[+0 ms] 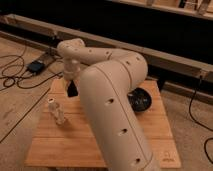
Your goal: Place the eraser on the white sponge
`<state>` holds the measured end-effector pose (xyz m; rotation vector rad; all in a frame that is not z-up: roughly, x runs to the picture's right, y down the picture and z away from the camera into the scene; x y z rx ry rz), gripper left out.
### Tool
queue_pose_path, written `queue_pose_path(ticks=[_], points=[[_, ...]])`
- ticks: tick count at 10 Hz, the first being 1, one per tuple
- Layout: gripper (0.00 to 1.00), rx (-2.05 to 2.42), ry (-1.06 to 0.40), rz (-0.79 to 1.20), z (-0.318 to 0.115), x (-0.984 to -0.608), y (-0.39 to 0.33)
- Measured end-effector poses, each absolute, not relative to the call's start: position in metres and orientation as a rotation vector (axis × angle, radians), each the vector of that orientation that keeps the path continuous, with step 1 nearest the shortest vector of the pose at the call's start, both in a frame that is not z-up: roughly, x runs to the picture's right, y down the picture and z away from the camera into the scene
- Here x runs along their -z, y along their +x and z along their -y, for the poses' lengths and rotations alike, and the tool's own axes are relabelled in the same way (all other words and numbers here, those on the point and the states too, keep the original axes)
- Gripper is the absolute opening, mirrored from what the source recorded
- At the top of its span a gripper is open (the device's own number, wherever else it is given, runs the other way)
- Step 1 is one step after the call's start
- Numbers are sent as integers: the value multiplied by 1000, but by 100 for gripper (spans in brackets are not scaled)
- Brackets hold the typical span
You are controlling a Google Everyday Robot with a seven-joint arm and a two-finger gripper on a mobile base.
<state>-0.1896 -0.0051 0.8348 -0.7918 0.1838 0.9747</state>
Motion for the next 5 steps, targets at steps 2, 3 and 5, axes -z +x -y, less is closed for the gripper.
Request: queue_pose_path(ticks=[2,3,5], points=[[0,-954,-791,-179,-2,-812,-171],[0,-955,-778,-188,-17,-787,-143],[0,-985,-754,-201,-38,-772,-112]])
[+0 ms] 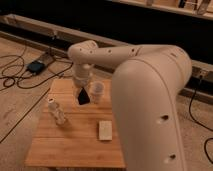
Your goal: Place the eraser on the white sponge
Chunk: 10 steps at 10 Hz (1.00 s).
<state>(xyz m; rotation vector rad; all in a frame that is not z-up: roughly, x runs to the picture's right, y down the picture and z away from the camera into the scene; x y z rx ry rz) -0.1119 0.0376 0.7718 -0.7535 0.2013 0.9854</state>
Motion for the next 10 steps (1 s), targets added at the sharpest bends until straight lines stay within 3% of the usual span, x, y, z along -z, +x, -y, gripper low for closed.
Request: queue_pose_path(ticks=[10], points=[[0,-998,-729,-266,-154,-771,1]])
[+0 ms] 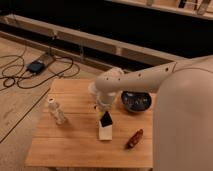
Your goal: Place the eraser on the white sponge
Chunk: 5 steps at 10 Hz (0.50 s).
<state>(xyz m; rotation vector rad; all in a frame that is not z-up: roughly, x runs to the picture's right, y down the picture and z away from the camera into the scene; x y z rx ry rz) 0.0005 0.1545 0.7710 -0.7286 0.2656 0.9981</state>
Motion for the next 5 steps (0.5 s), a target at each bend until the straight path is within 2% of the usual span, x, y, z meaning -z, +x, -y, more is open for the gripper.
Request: queue_pose_path(ticks=[5], points=[[0,-951,-770,-260,-185,-762,8]])
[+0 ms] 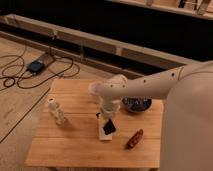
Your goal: Place the eraser on the white sponge
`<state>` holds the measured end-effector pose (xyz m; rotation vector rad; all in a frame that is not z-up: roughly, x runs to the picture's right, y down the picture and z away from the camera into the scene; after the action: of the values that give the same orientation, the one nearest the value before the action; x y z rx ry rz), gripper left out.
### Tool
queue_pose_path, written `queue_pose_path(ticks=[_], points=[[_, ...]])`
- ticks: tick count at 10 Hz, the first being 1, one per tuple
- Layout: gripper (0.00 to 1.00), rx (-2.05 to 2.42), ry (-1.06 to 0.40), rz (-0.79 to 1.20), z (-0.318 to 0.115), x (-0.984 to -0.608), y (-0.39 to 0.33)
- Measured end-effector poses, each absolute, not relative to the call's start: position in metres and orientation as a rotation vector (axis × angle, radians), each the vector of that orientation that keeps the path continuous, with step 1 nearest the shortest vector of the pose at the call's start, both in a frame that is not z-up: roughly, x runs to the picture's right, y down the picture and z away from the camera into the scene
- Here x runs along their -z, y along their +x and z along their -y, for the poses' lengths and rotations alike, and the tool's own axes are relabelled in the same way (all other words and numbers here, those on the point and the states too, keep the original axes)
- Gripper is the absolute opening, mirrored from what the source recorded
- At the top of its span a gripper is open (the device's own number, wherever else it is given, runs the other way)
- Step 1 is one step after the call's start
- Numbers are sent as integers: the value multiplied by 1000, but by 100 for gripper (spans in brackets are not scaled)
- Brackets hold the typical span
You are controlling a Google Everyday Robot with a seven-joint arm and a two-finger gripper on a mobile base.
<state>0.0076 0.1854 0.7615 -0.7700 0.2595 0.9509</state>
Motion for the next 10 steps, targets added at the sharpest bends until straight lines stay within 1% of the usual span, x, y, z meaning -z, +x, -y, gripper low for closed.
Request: queue_pose_path(ticks=[3,4,6,7,9,10], points=[[0,-908,-792,-256,-198,-763,2],[2,-897,-799,-259,-201,-766,1],[22,-881,-811,-267,-206,-770,0],[30,-877,-815,-271,-207,-771,0],[52,-873,-820,-276,-208,-774,0],[60,-872,-821,-275,-208,-775,0]])
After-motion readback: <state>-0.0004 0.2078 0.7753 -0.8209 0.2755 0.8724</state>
